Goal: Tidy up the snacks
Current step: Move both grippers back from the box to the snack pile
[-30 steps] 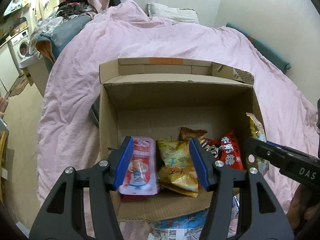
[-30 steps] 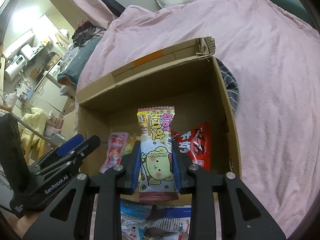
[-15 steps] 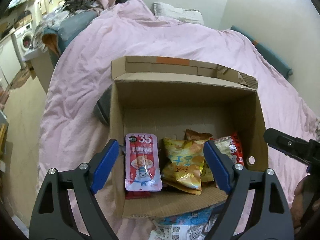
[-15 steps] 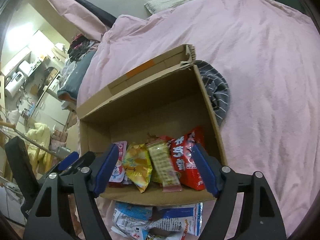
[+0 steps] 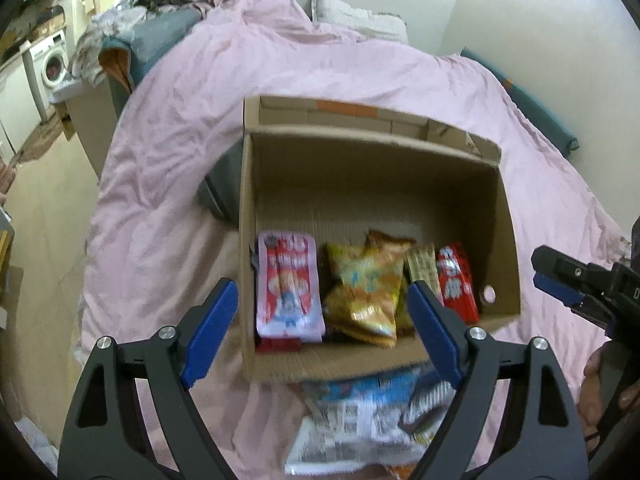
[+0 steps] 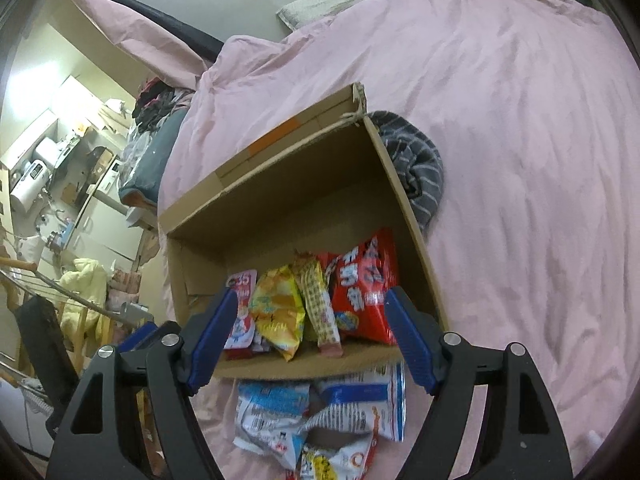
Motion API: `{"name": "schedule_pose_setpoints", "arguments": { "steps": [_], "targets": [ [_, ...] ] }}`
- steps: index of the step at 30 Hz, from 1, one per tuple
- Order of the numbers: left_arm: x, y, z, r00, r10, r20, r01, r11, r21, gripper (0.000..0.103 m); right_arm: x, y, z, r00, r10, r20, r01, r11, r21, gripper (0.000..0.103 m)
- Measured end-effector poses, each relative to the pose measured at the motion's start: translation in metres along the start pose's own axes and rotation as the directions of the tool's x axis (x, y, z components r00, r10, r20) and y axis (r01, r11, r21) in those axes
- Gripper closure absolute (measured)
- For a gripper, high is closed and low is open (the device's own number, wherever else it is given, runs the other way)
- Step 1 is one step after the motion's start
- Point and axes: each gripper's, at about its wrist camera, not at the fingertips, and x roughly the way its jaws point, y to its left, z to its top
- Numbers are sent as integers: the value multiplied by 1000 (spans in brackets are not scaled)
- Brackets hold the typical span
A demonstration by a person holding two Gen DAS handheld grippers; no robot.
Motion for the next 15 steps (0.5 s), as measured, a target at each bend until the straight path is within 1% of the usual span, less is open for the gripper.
{"name": "schedule_pose_setpoints", "arguments": {
  "steps": [5, 8, 10, 12, 14, 15],
  "targets": [
    [3, -4, -29, 995, -27, -100, 27, 1000, -4, 19, -9, -2, -14, 1000, -16, -19, 16, 1000, 0, 24],
    [12, -10, -50, 979, -63, -193, 63, 998, -5, 19, -11, -6, -23, 998, -30, -47, 30, 1000, -6, 24],
    [23, -14, -62, 961, -88, -261, 88, 996, -13, 19, -10, -10, -32, 996, -31, -81, 31, 1000, 3, 24],
    [32, -18, -69, 954, -80, -287, 81, 997, -8, 19, -8, -15, -42, 992, -25, -121, 27, 1000, 12, 24],
    [42, -23, -74, 949, -55, -309, 63, 998, 13, 19, -8, -18, -53, 989, -37, -146, 39, 999, 10, 24],
    [48, -24, -77, 943, -52, -329, 59, 998, 13, 19, -8, -20, -58, 985, -44, -164, 46, 999, 5, 24]
  ]
}}
